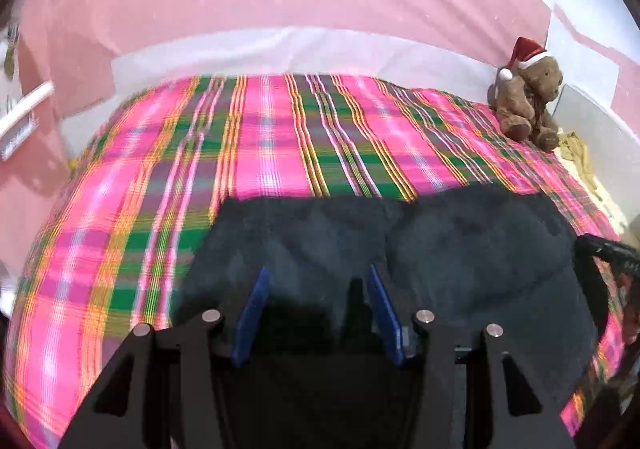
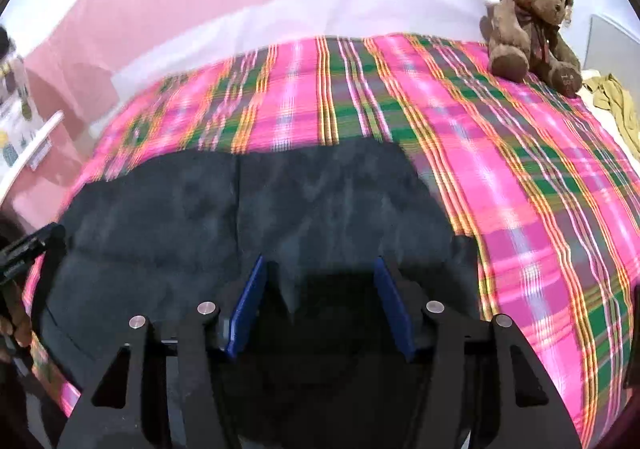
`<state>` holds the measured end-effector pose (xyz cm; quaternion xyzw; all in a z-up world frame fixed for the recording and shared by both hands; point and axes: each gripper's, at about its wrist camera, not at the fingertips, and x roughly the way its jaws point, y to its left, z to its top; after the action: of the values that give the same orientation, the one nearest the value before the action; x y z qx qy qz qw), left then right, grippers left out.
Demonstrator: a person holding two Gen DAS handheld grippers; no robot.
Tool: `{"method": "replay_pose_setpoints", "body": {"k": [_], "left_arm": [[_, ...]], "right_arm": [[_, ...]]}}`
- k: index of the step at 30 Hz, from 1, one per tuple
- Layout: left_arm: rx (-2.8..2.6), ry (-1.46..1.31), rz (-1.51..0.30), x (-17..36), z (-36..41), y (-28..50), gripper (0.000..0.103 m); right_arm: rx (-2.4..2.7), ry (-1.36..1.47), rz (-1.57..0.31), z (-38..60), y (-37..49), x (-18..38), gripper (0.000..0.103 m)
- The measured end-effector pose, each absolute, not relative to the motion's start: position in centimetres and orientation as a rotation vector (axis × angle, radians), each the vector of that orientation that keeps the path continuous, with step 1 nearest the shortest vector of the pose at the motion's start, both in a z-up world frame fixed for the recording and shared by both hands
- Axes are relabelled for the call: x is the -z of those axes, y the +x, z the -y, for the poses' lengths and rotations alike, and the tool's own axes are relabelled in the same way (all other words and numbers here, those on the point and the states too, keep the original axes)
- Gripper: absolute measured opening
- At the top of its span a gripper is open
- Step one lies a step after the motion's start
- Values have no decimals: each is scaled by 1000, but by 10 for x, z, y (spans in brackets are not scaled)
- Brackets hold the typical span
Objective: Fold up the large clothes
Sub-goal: 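Press and smooth the folded jacket bundle with both tools, then grasp the edge of the black jacket bundle with both tools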
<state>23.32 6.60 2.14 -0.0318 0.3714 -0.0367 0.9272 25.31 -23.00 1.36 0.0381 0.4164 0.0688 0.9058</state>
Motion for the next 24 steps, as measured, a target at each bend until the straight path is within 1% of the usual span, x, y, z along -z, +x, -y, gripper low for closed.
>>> {"method": "replay_pose_setpoints", "body": {"k": [2,4,6,10,20,24], "left_arm": [[68,-56,-804,-10,-70,257,53],[45,-58,-859,12,-76,274,53],[56,-86,-859,28,-79,277,53],[48,-95,-834,42,-76,277,53],[35,-83,-858,41,-74,281,54],[30,-50,-854,20,-74,276,53]], "right_arm": [[-139,65,-879,231,271,-12,57],[-118,73,-946,239,296,7,57],[-98,69,-985,245,308,24,56],[-91,109,-995,260,318,49,55],[-59,51,-1001,252,320,50,55],[-36,69,-987,252,314,34,54]]}}
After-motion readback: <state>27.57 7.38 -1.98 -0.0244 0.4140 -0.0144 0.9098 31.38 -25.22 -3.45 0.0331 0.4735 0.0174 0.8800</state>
